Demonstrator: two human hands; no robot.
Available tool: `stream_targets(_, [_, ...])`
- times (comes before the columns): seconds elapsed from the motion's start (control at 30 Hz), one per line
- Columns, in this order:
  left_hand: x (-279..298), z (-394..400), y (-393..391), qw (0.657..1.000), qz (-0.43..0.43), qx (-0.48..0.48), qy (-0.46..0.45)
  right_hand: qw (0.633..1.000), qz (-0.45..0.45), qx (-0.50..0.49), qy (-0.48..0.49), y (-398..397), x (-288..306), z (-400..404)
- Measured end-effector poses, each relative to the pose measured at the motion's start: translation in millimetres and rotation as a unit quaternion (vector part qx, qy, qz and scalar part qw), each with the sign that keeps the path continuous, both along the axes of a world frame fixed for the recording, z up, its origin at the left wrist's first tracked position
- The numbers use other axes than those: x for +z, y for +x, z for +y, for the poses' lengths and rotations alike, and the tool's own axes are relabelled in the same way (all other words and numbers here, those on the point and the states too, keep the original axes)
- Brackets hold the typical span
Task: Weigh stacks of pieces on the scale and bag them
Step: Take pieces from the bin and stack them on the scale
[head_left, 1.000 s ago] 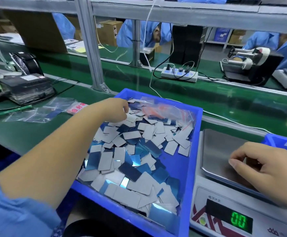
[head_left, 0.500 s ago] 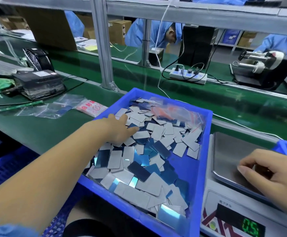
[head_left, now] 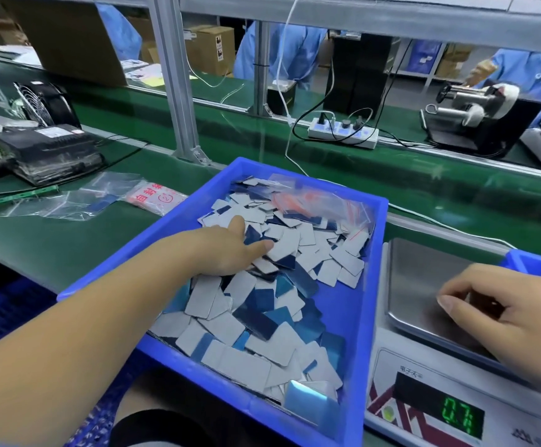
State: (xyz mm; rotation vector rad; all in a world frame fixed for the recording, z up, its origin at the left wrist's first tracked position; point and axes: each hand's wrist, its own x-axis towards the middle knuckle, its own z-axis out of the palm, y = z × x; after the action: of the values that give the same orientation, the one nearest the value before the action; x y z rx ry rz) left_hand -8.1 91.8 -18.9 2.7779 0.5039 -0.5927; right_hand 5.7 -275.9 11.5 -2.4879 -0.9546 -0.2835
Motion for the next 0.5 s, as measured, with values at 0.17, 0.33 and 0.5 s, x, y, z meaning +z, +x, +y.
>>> stream_targets(0.17, [4, -13, 0, 1.000, -0.006, -0.016, -0.023, 1.000, 0.006, -0.001, -0.006, -1, 2, 2])
stream_targets(0.33, [5, -24, 1, 0.998, -0.044, 0.006, -0.045, 1.000, 0.002, -0.004, -0.014, -1, 4, 4])
stream_targets(0.5, [11, -49, 4, 0.994, -0.077, -0.029, -0.066, 1.000, -0.008, -0.012, -0.019, 0, 1, 3])
